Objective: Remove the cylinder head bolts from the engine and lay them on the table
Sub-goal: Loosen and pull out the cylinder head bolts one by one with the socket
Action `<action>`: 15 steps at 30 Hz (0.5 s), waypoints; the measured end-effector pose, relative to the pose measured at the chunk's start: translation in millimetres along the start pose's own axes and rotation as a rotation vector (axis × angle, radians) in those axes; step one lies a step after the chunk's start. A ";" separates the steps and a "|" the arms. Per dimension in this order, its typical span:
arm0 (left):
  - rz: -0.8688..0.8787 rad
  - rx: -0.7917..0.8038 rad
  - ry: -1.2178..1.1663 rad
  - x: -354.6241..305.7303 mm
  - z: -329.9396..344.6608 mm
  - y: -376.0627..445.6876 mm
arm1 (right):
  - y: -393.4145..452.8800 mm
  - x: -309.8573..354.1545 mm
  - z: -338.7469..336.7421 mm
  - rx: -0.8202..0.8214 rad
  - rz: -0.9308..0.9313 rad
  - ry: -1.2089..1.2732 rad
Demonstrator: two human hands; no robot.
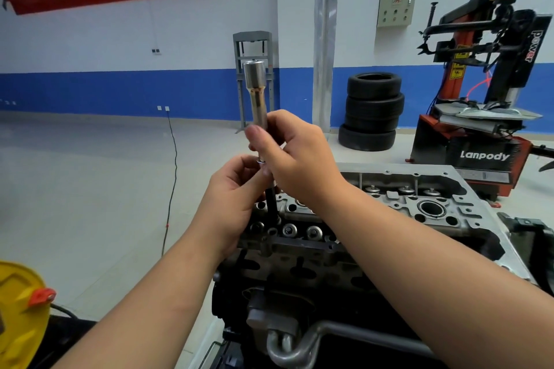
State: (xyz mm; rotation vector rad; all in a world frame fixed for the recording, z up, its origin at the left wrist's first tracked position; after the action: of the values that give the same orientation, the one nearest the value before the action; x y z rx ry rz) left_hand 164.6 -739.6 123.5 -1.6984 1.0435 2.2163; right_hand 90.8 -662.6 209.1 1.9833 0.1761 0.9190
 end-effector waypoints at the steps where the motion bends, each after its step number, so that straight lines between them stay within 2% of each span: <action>1: -0.010 0.029 0.001 2.2 1.4 0.9 | 0.0 -1.2 1.2 0.013 0.002 -0.018; 5: -0.031 0.097 -0.018 9.0 2.3 1.8 | -0.3 -1.3 3.9 0.034 0.004 -0.003; 12: 0.037 -0.022 -0.030 -2.2 -3.9 -1.6 | -1.2 5.8 -2.5 -0.031 -0.076 -0.056; 15: 0.000 0.065 -0.006 2.8 4.4 -0.2 | -0.9 1.0 1.4 -0.003 -0.039 -0.114</action>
State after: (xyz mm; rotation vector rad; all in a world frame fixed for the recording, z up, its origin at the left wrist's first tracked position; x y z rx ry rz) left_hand 160.3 -737.6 121.3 -1.6635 1.1015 2.1614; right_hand 92.7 -662.5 208.5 2.0165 0.1489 0.7787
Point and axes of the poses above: each hand's wrist, its own y-axis towards the middle knuckle, its own z-axis out of the palm, x = y × z, the point moved 10 cm from there along y, towards the middle knuckle, and after that the axes turned 2 degrees about -x, right-handed, at the moved point
